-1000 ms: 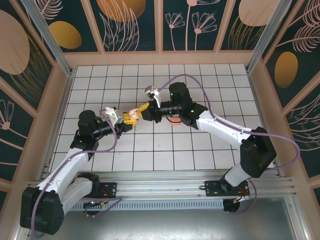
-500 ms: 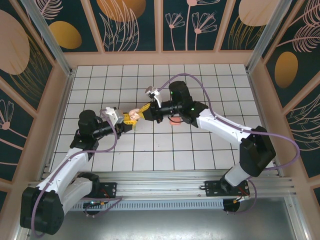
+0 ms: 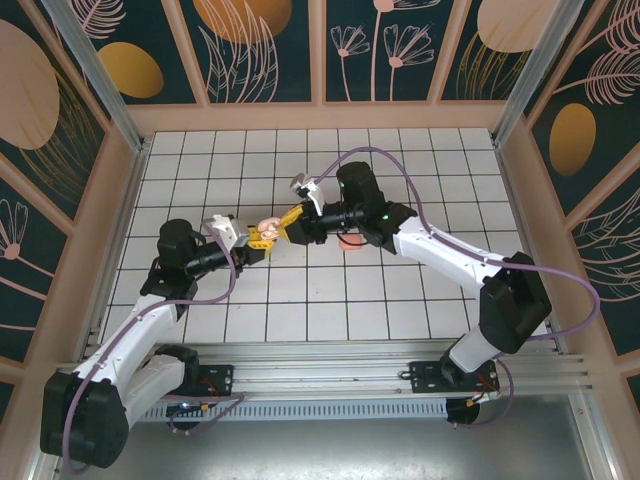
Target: Insert the wireless bluetooth earbuds into the charging case
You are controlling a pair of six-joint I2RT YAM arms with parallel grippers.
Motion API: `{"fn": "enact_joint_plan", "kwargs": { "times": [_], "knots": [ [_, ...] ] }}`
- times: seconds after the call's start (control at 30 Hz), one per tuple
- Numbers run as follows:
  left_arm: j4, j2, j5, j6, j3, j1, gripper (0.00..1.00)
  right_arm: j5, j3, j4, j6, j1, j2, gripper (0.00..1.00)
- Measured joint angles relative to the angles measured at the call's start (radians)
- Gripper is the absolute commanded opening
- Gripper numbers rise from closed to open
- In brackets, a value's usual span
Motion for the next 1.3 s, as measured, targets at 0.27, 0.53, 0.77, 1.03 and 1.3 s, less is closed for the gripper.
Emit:
{"fn": "enact_joint_plan", "kwargs": {
  "times": [0.27, 0.53, 0.77, 1.03, 1.3],
  "knots": [
    [-0.003, 0.018, -0.002, 0.007, 0.0, -0.002, 0.12, 0.159, 0.045, -0.065, -0.011, 0.043, -0.037, 0.38],
    [-0.007, 0.027, -0.002, 0.007, 0.008, -0.002, 0.12, 0.26, 0.084, -0.126, -0.064, 0.097, -0.037, 0.38],
    [-0.008, 0.027, -0.001, 0.007, 0.008, -0.002, 0.12, 0.279, 0.09, -0.169, -0.091, 0.103, -0.033, 0.38],
    [-0.008, 0.027, -0.001, 0.007, 0.008, -0.002, 0.12, 0.286, 0.122, -0.176, -0.106, 0.105, -0.014, 0.4],
    [-0.014, 0.027, -0.001, 0.007, 0.01, -0.002, 0.12, 0.285, 0.134, -0.177, -0.109, 0.108, 0.01, 0.4]
  ]
}}
